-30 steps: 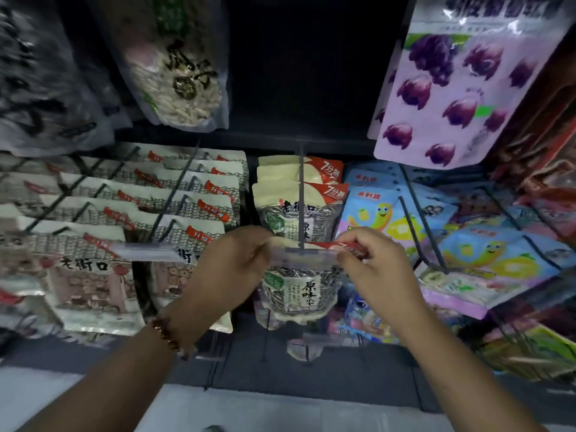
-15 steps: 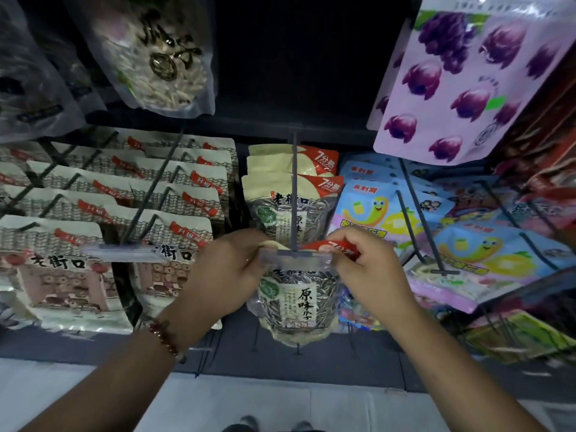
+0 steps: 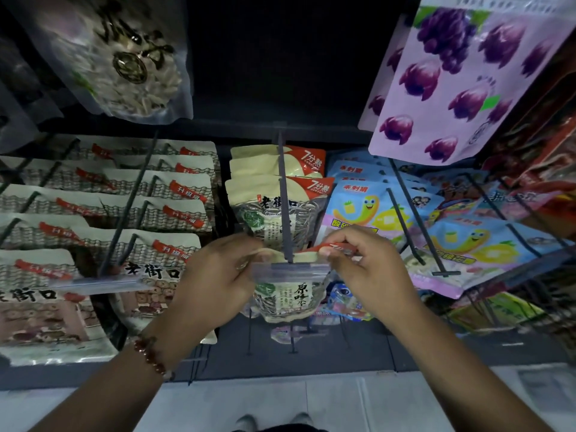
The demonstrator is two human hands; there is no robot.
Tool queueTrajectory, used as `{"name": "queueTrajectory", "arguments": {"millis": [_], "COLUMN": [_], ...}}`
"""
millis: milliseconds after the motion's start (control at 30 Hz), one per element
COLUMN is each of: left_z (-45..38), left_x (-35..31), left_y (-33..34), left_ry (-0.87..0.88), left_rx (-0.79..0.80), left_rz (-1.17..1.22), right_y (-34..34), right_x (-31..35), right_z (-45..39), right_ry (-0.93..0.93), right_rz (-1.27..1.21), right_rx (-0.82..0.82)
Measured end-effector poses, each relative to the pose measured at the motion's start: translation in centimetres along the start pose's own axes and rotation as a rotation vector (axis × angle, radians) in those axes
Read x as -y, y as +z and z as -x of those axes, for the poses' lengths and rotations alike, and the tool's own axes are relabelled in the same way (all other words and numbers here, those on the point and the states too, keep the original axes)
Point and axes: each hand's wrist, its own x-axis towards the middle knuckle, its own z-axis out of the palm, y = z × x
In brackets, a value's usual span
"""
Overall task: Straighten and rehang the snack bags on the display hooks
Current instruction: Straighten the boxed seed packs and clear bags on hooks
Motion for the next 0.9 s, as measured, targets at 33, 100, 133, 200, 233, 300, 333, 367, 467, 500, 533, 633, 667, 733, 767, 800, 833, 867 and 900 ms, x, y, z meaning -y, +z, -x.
{"name": "queueTrajectory", "arguments": {"millis": [33, 100, 133, 200, 233, 300, 333, 367, 467, 500, 533, 633, 667, 733, 767, 800, 833, 867, 900], "left_z": [0.1, 0.3, 0.5, 0.9, 1.0, 1.2, 1.2, 1.1, 0.8, 0.7, 0.6, 0.0, -0.2, -0.6, -0.8, -0.9, -1.1, -1.3, -1.5], "left_x": [0.1, 0.0, -0.1, -0.1, -0.1, 0.1, 0.0, 0.0, -0.2, -0.2, -0.2, -0.3, -0.2, -0.1, -0.1, -0.1, -0.2, -0.2, -0.3], "left_y": [-0.1, -0.2, -0.4, -0.5, -0.5, -0.6, -0.7, -0.8, -1.0, -0.9, -0.8, -0.5, -0.4, -0.3, -0.3, -0.3, -0.2, -0.2, -0.1], "left_ry": [0.008, 0.043, 0.054, 0.040, 0.027, 0.023, 0.028, 0.031, 0.029, 0.027, 0.022, -0.004, -0.017, -0.040, -0.050, -0.060, -0.069, -0.076, -0.077], "left_rx": [0.002, -0.001, -0.002, 0.007, 0.018, 0.024, 0.020, 0.020, 0.030, 0.035, 0.035, 0.015, 0.014, 0.013, 0.009, 0.005, 0.000, -0.007, -0.022], "left_rz": [0.001, -0.003, 0.000, 0.014, 0.017, -0.010, -0.023, -0.031, -0.044, -0.055, -0.064, -0.087, -0.097, -0.126, -0.142, -0.155, -0.169, -0.187, -0.214], "right_y": [0.0, 0.0, -0.1, -0.1, -0.1, 0.0, 0.1, 0.1, 0.1, 0.0, 0.0, -0.1, 0.0, 0.2, 0.3, 0.5, 0.6, 0.8, 1.0], "right_x": [0.0, -0.1, -0.2, -0.3, -0.3, -0.1, 0.0, 0.0, -0.1, -0.2, -0.3, -0.4, -0.4, -0.4, -0.5, -0.5, -0.5, -0.5, -0.5], "right_z": [0.0, 0.0, 0.1, 0.2, 0.2, 0.1, 0.0, -0.2, -0.4, -0.4, -0.4, -0.5, -0.6, -0.9, -1.1, -1.4, -1.7, -2.0, -2.3], "right_ry": [-0.007, -0.006, -0.005, -0.020, -0.029, -0.043, -0.048, -0.051, -0.045, -0.037, -0.024, 0.012, 0.019, 0.027, 0.028, 0.028, 0.027, 0.026, 0.027], "right_rz": [0.013, 0.006, -0.007, -0.012, -0.003, 0.012, 0.016, 0.017, 0.015, 0.012, 0.007, -0.013, -0.014, -0.003, 0.006, 0.017, 0.027, 0.032, 0.027], "right_rx": [0.003, 0.012, 0.023, 0.049, 0.053, 0.050, 0.047, 0.047, 0.056, 0.054, 0.047, 0.018, 0.011, 0.003, -0.001, -0.007, -0.014, -0.024, -0.034]}}
